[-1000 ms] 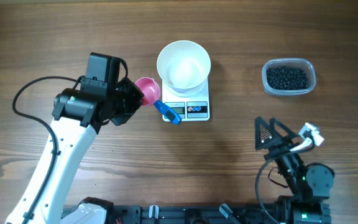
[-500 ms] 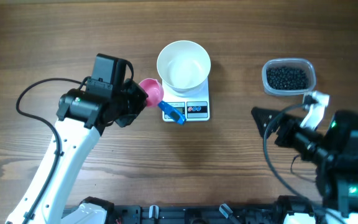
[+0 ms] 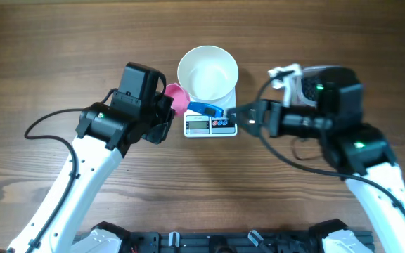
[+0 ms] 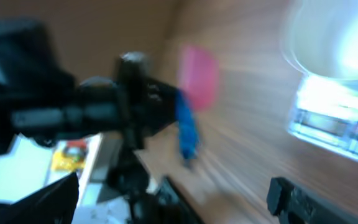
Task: Scoop item into bowl and weigh 150g on scale
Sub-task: 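Grasp the scoop's blue handle with the right gripper from the left gripper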
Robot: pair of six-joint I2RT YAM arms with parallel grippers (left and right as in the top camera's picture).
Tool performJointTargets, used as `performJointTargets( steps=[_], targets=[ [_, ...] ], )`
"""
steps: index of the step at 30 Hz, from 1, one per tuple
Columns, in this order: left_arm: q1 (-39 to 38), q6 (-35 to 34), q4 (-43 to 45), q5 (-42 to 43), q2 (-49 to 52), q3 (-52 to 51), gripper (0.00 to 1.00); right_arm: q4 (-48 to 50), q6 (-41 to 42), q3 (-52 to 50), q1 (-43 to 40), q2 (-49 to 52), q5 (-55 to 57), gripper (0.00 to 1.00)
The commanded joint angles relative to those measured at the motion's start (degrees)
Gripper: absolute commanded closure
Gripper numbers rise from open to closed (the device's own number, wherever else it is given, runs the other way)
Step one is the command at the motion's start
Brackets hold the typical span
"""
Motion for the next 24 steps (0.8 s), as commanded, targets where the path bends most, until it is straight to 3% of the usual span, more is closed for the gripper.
performJointTargets(
  steps=[1, 9, 11, 14, 20, 24],
  targets=[
    [-0.81, -2.89, -0.04, -1.18, 1.40, 0.15, 0.96, 7.98, 12.00, 0.85, 2.45, 3.28, 2.21, 0.00],
    [-0.81, -2.86, -0.04, -0.94, 3.72, 0.15, 0.96, 10.10, 5.86, 0.79, 3.82, 11.02, -0.83, 0.03],
    [-1.16, -2.82, -0.04, -0.52, 3.72, 0.15, 0.96, 10.51, 5.62, 0.79, 5.05, 13.94, -0.83, 0.30],
    [-2.56, -2.84, 0.00, -0.59, 3.72, 0.15, 0.96, 11.56, 6.16, 0.79, 6.69, 15.65, 0.22, 0.57],
    [-4.35, -4.02, -0.04, -2.10, 3.72, 0.15, 0.96, 12.41, 10.32, 0.79, 9.03, 15.76, 5.84, 0.72],
    [-4.33, -6.60, -0.02, -2.75, 3.72, 0.15, 0.96, 12.70, 12.44, 0.79, 9.11, 15.76, 8.28, 0.73]
  ],
)
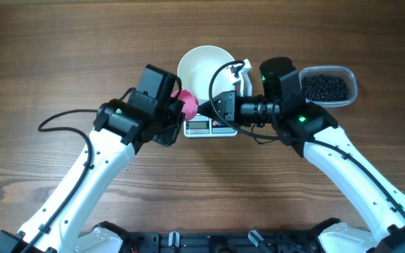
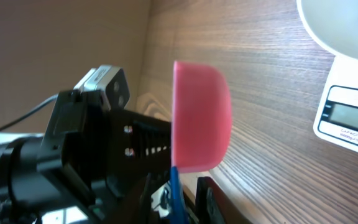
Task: Scoop item into bowl and weigh 150g on scale
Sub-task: 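Grasp the scoop's blue handle with the right gripper from the left gripper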
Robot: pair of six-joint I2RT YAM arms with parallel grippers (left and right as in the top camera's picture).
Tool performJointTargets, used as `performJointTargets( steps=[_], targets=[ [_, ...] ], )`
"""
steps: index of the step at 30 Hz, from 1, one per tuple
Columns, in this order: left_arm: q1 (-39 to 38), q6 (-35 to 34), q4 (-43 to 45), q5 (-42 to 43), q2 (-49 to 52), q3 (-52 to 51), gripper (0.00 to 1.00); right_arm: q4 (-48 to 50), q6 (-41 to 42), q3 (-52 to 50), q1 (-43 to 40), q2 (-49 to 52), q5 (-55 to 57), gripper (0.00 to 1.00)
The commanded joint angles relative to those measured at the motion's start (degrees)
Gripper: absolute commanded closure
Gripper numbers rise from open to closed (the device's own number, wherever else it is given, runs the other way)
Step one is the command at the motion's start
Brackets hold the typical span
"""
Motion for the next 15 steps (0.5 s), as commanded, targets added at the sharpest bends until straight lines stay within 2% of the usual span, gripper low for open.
performJointTargets(
  steps=[1, 5, 15],
  targets=[
    [-0.35, -3.26, -0.02, -1.66, 0.33, 0.15, 0.96, 0.72, 3.06, 0.74, 0.35, 0.00, 3.37, 0.73],
    [-0.33, -3.48, -0.04, -4.20, 0.33, 0.15, 0.96, 2.51, 3.28, 0.74, 0.22, 0.00, 3.37, 0.73],
    [-0.31, -3.76, 0.00, -4.15, 0.33, 0.15, 0.96, 2.16, 4.48, 0.74, -0.33, 0.00, 2.86, 0.75]
  ],
)
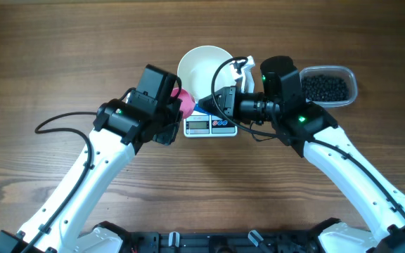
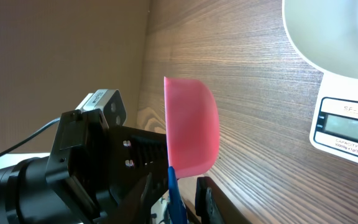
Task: Scoop item into bowl and weigh 150g on scale
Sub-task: 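Grasp the scoop's blue handle with the right gripper from the left gripper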
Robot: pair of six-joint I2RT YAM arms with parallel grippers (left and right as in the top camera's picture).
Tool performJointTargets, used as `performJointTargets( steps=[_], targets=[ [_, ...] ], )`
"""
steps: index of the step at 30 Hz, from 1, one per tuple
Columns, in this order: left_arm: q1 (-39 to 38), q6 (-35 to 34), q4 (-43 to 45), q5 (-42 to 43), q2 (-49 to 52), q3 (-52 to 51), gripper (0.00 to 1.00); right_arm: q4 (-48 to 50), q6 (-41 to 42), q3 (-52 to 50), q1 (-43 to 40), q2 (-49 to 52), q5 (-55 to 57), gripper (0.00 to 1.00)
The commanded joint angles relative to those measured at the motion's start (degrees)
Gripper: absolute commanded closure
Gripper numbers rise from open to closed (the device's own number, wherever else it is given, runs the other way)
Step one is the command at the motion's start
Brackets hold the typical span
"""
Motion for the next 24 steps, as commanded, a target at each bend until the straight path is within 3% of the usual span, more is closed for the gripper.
performJointTargets(
  steps=[1, 11, 24],
  targets=[
    [-0.31, -1.92, -0.04, -1.22, 0.33, 0.15, 0.96, -0.48, 1.01, 0.74, -0.28, 0.00, -0.07, 0.76],
    [-0.26, -2.03, 0.20, -1.20, 0.33, 0.15, 0.96, -1.22, 1.07, 0.74, -0.31, 0.00, -0.09, 0.85],
    [-0.26, -2.03, 0.22, -1.20, 0.33, 0.15, 0.96, -1.66, 1.05, 0.74, -1.90, 0.00, -1.84, 0.87]
  ],
)
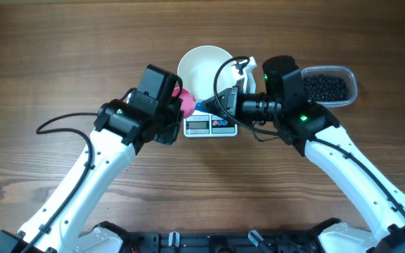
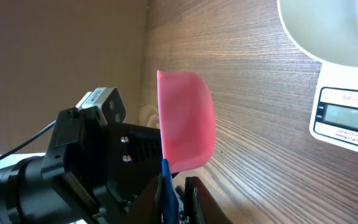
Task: Scoop item into bowl and weigh 150g on scale
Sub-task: 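Grasp the scoop's blue handle with the right gripper from the left gripper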
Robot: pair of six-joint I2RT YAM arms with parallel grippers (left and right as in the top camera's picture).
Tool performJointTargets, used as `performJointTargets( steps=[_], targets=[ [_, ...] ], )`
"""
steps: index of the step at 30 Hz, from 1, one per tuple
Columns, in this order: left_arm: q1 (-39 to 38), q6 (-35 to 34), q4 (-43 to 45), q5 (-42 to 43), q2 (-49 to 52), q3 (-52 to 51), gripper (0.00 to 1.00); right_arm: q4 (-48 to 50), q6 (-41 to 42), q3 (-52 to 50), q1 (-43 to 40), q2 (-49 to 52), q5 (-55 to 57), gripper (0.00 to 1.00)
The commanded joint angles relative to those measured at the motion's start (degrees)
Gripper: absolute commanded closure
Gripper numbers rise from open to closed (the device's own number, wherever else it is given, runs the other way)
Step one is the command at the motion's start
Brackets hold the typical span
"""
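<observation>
A scoop with a pink cup (image 1: 187, 104) and a blue handle (image 2: 166, 186) is held in the air left of the white bowl (image 1: 206, 70), which stands empty on the small scale (image 1: 210, 126). My left gripper (image 1: 176, 107) is at the cup's far side and seems shut on it. My right gripper (image 2: 174, 194) straddles the handle: one finger touches it, and a narrow gap shows at the other. In the right wrist view the cup (image 2: 186, 121) stands on edge, and the left gripper's black body (image 2: 92, 155) is behind it.
A clear tub of black beans (image 1: 327, 86) sits at the back right, just behind my right arm. The scale's display (image 2: 348, 116) is lit. Cables trail from both arms over the wooden table (image 1: 62, 42).
My right gripper's fingers have come closer together around the blue handle. The scoop sits slightly higher in the right wrist view. Both arms are otherwise where they were.
At first my right gripper was right of the scale, with my left gripper at the scoop on the scale's left. Then my right gripper had reached across with its fingers either side of the blue handle. Its jaws have narrowed since.
</observation>
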Motion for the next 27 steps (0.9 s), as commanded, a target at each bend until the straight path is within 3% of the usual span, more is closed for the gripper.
performJointTargets(
  steps=[1, 7, 8, 10, 11, 14, 19, 27],
  targets=[
    [-0.04, -0.79, -0.22, -1.22, 0.33, 0.15, 0.96, -0.20, 0.46, 0.74, -0.87, 0.00, -0.22, 0.87],
    [-0.04, -0.79, -0.22, -1.22, 0.33, 0.15, 0.94, -0.57, 0.48, 0.74, -0.87, 0.00, -0.22, 0.96],
    [-0.04, -0.79, -0.22, -1.22, 0.33, 0.15, 0.86, -0.63, 0.50, 0.74, -0.87, 0.00, -0.24, 0.96],
    [-0.04, -0.79, -0.22, -1.22, 0.33, 0.15, 0.60, -0.81, 0.48, 0.74, -0.87, 0.00, -0.22, 0.96],
    [-0.04, -0.76, -0.24, -1.22, 0.33, 0.15, 0.36, -0.83, 0.50, 0.74, -0.87, 0.00, -0.22, 0.96],
    [-0.04, -0.76, -0.22, -1.22, 0.33, 0.15, 0.03, -1.09, 0.39, 0.74, -0.87, 0.00, -0.22, 0.96],
    [-0.04, -0.48, -0.22, -1.27, 0.31, 0.15, 0.00, -2.64, -1.64, 0.74, -1.01, 0.00, -0.17, 0.96],
    [0.07, 23.08, 0.87, -1.25, -2.38, 0.17, 0.00, -10.47, -11.19, 0.74, -7.87, -4.04, -0.63, 0.96]
  ],
)
